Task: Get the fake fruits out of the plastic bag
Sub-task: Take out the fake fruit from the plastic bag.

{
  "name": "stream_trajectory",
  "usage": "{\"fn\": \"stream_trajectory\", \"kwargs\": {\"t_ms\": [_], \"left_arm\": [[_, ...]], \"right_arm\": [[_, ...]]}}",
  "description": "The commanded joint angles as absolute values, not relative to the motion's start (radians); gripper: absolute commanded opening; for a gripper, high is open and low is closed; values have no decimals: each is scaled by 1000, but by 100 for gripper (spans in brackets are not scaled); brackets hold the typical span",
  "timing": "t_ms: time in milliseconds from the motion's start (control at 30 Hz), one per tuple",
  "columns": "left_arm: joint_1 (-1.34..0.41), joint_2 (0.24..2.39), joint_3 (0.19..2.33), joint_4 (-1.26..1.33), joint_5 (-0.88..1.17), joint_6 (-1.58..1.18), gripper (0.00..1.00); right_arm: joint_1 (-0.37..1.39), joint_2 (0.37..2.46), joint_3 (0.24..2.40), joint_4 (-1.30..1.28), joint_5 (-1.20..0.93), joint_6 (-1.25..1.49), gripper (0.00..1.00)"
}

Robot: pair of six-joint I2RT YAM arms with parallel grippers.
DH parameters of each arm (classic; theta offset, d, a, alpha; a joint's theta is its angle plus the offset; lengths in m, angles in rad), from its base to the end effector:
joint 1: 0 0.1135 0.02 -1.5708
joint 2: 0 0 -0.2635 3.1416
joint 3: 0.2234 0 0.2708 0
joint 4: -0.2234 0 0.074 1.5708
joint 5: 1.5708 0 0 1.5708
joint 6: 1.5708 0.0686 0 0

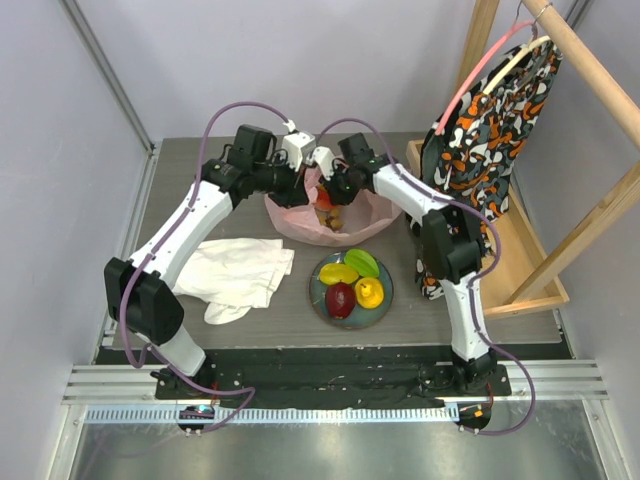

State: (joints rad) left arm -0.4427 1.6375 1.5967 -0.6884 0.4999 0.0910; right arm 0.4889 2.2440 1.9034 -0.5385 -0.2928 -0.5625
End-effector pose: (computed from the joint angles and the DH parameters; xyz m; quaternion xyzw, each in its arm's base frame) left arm 0.3509 -0.2028 0.3362 0.3307 0.8264 -0.2915 0.3502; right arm 0.4695 0.2722 0.1803 -0.5098 0.7802 0.1248 0.3402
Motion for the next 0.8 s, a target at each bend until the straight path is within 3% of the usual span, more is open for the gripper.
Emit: {"fn": "stream_trajectory", "kwargs": {"t_ms": [0,333,767], "left_arm": [[-431,1624,1603,-624,450,98,0],[-422,1689,1680,-595,425,77,0],[-422,1776,1804,-560,382,11,0]], "right_arm": [[457,1999,1858,-607,-324,-589,3],[443,1698,1803,-885,-316,-610,4],[443,1260,1447,-1213,-365,-690,4]]}}
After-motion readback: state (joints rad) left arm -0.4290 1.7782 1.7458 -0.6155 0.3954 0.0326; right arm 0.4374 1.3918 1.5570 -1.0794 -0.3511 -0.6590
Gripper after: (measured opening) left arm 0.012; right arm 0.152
